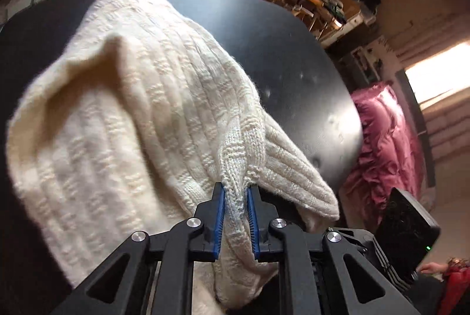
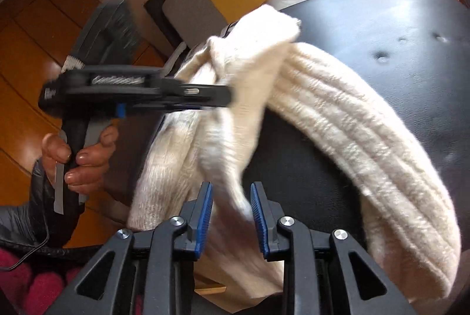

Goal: Fold clothes

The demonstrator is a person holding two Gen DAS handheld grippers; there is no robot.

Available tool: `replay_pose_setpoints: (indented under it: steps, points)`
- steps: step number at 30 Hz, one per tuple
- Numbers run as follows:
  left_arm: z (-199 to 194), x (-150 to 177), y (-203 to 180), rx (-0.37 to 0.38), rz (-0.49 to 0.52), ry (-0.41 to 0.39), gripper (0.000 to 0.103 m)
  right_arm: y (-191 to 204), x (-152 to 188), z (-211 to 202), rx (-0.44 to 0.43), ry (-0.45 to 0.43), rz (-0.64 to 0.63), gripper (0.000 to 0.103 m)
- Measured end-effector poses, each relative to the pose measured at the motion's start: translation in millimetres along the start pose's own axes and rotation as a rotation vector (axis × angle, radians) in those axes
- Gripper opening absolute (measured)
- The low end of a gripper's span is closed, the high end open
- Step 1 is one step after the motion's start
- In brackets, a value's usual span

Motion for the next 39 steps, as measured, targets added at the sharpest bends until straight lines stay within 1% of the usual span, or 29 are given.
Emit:
replay_pose_setpoints:
  steps: [2, 4, 5, 8, 10, 11, 12, 14, 15, 18, 19, 20, 21, 23, 24, 25, 26, 28, 29, 30, 31, 32, 33, 35, 38, 39]
  points:
    - [-23.5, 6.1, 16.0, 0.057, -0.019, -0.052, 0.015, -8.9, -8.4, -2.3, 0.071, -0.017, 0.006, 0.027]
    - [-42.3, 15.2, 30.2, 0.07, -0.016, -0.081, 0.016, -16.0, -11.4, -5.5, 0.175, -0.029, -0.002, 0.027]
    - [-43.3, 22.3, 42.1, 0.072, -0.022, -0.092, 0.016, -19.4, -12.3, -7.4, 0.229, -0.035, -0.007, 0.027]
    - [-52.4, 33.6, 59.7, 0.08, -0.045, -0.143, 0.016, -24.9, -39.6, 2.3, 0.372, -0.05, -0.054, 0.028]
    - [-70.3, 35.4, 72.6, 0.109, -0.063, -0.181, 0.016, -34.2, -56.5, 14.2, 0.444, -0.031, -0.068, 0.034]
    - [-79.5, 38.2, 77.0, 0.144, -0.073, -0.198, 0.016, -38.2, -60.2, 21.4, 0.469, -0.005, -0.082, 0.034]
    - [-90.0, 39.4, 81.7, 0.161, -0.082, -0.211, 0.016, -41.0, -62.7, 28.9, 0.495, 0.022, -0.102, 0.035]
    - [-104.5, 37.0, 91.4, 0.156, -0.106, -0.234, 0.016, -46.5, -67.7, 43.8, 0.546, 0.077, -0.14, 0.035]
    - [-113.7, 33.8, 101.4, 0.138, -0.127, -0.253, 0.016, -49.2, -70.3, 51.2, 0.572, 0.105, -0.16, 0.035]
    - [-141.4, 24.4, 131.8, 0.084, -0.19, -0.312, 0.016, -46.4, -69.4, 58.3, 0.711, 0.12, -0.287, 0.034]
    - [-150.8, 21.1, 142.2, 0.063, -0.211, -0.332, 0.016, -50.6, -71.5, 56.9, 0.744, 0.12, -0.285, 0.034]
    - [-160.7, 16.7, 154.2, 0.031, -0.233, -0.352, 0.016, -55.0, -73.9, 53.3, 0.742, 0.121, -0.261, 0.034]
    - [-166.1, 14.5, 163.8, 0.029, -0.249, -0.36, 0.016, -58.8, -76.1, 49.0, 0.728, 0.124, -0.234, 0.034]
    - [-175.9, 13.4, 178.2, 0.011, -0.265, -0.357, 0.017, -55.6, -83.4, 27.8, 0.675, 0.074, -0.154, 0.034]
    - [-177.0, 16.4, 180.6, 0.007, -0.256, -0.349, 0.017, -52.8, -87.4, 15.9, 0.646, 0.043, -0.111, 0.034]
    - [-178.2, 19.4, 183.0, 0.003, -0.248, -0.34, 0.017, -43.9, -91.3, 1.9, 0.561, -0.009, -0.073, 0.036]
    - [-179.4, 22.3, 185.9, -0.007, -0.24, -0.332, 0.018, -32.0, -97.1, -2.4, 0.472, -0.044, -0.056, 0.037]
    - [-177.5, 24.5, 198.8, -0.103, -0.247, -0.316, 0.019, -7.9, -110.8, -0.7, 0.317, -0.083, -0.037, 0.04]
    - [-174.3, 25.5, 207.6, -0.137, -0.267, -0.304, 0.019, 5.2, -114.5, 1.6, 0.287, -0.095, -0.062, 0.041]
    - [-173.0, 27.4, 216.4, -0.144, -0.296, -0.3, 0.019, 16.8, -115.0, 8.7, 0.284, -0.092, -0.101, 0.044]
    - [-171.6, 29.1, 225.0, -0.129, -0.329, -0.302, 0.019, 28.9, -112.9, 18.2, 0.286, -0.078, -0.138, 0.045]
    - [-170.3, 31.0, 233.3, -0.115, -0.361, -0.305, 0.019, 36.2, -113.1, 31.8, 0.304, -0.064, -0.171, 0.045]
    - [-169.6, 34.1, 239.9, -0.101, -0.386, -0.309, 0.018, 38.3, -114.1, 46.3, 0.344, -0.058, -0.19, 0.045]
    - [-164.4, 37.3, 249.8, -0.085, -0.423, -0.307, 0.019, 38.8, -116.6, 74.7, 0.423, -0.04, -0.208, 0.045]
    - [-155.9, 47.1, 257.6, -0.117, -0.426, -0.277, 0.019, 23.3, -122.8, 112.9, 0.508, 0.006, -0.213, 0.045]
    - [-153.5, 47.2, 257.7, -0.122, -0.422, -0.272, 0.019, 17.7, -124.9, 125.3, 0.537, 0.021, -0.215, 0.04]
Point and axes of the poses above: each gripper's, at about its wrist camera, not at the fingertips, and z roughly the way its jaws point, y to its left, x to its underside, the point moved 4 cm from there along z, roughly the way its jaws point
